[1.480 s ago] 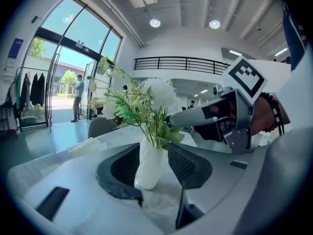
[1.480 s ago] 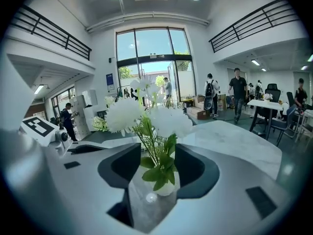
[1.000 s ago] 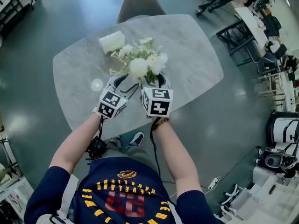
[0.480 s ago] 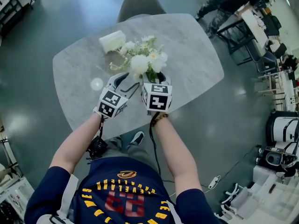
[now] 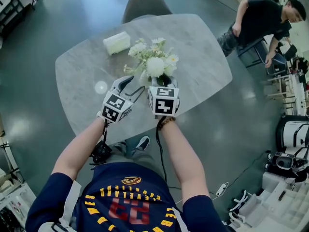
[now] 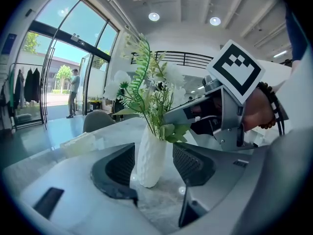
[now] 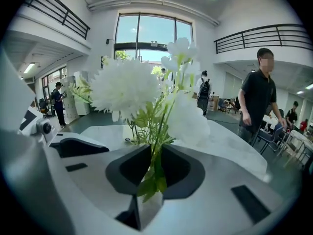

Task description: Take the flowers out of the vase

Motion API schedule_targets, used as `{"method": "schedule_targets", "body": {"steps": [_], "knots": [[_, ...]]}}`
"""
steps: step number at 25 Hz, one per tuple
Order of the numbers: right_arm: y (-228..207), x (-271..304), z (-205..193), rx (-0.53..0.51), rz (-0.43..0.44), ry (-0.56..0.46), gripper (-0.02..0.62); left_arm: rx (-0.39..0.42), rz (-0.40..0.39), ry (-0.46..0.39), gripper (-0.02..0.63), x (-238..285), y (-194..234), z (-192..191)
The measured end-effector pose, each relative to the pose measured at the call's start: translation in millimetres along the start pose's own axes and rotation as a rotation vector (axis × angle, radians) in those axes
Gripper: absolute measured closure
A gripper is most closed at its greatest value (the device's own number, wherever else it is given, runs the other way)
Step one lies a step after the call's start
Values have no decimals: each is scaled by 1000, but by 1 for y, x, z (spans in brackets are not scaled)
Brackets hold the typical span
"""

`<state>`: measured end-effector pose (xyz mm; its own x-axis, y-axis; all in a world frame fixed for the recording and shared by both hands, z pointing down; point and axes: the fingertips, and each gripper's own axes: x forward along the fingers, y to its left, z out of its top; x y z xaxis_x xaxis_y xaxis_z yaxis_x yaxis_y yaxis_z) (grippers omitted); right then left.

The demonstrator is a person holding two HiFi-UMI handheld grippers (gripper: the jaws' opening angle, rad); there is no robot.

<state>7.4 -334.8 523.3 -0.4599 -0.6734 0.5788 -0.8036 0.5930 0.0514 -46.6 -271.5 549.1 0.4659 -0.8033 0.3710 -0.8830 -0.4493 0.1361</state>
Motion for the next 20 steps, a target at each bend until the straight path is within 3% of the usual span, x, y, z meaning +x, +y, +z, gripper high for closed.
{"method": "schedule_targets", "body": {"steps": [6, 20], "knots": [[-3, -4, 4, -15, -7, -47, 566, -4, 1, 6, 379, -2, 2, -1], [-4, -12, 15, 11, 31, -122, 571, -11, 3, 13, 379, -2, -2, -4]]}}
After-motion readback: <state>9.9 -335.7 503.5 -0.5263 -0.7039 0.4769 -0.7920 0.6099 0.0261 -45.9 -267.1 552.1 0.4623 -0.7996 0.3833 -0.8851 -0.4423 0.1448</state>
